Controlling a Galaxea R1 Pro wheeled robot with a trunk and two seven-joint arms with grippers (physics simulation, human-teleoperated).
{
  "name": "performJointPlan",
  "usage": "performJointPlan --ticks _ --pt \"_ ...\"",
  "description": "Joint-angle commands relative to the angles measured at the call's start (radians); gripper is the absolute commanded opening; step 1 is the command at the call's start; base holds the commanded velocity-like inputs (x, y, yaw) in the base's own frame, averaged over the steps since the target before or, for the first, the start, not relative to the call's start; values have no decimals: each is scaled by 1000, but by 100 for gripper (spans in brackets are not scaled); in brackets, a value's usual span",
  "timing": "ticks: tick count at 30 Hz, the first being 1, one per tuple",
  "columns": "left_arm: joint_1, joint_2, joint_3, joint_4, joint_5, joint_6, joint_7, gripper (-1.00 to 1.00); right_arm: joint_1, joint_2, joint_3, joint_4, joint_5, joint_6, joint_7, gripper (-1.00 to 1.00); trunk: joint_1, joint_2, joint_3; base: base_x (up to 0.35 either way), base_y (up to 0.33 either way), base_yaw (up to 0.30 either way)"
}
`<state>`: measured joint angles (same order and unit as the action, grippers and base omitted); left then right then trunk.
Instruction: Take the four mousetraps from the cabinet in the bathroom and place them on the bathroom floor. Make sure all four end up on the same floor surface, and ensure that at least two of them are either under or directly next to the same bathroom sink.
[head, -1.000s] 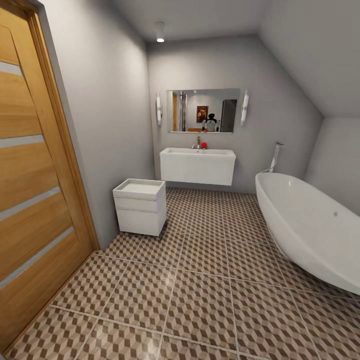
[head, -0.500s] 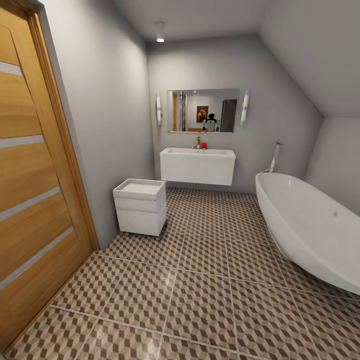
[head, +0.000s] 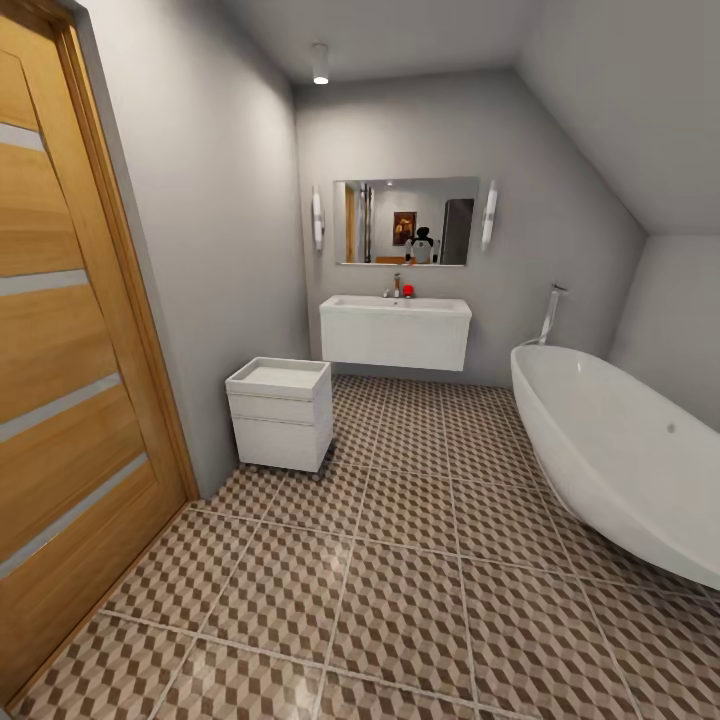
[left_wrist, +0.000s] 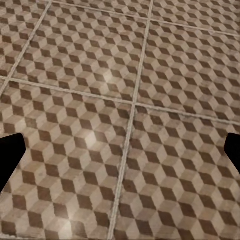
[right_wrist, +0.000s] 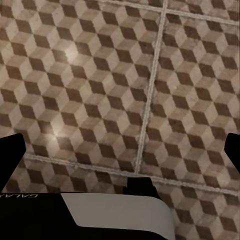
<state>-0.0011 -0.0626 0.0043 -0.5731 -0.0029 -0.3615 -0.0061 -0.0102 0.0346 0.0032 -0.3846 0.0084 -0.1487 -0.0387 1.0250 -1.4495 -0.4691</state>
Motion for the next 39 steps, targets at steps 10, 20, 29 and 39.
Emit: performJointPlan --ticks 10,20,29,39 --pt "1 21 2 0 1 -1 1 100 0 2 -1 -2 0 -59 -3 100 0 0 -1 0 0 0" --pt "1 22 2 -1 5 6 7 100 0 13 -2 -4 -4 -149 -3 100 0 0 -1 0 0 0" --pt "1 19 1 34 6 8 8 100 0 16 -1 -17 -3 -162 -3 100 0 0 -1 0 0 0" --pt "0 26 7 59 9 119 10 100 0 9 0 -57 -1 -169 -1 100 0 0 -1 0 0 0"
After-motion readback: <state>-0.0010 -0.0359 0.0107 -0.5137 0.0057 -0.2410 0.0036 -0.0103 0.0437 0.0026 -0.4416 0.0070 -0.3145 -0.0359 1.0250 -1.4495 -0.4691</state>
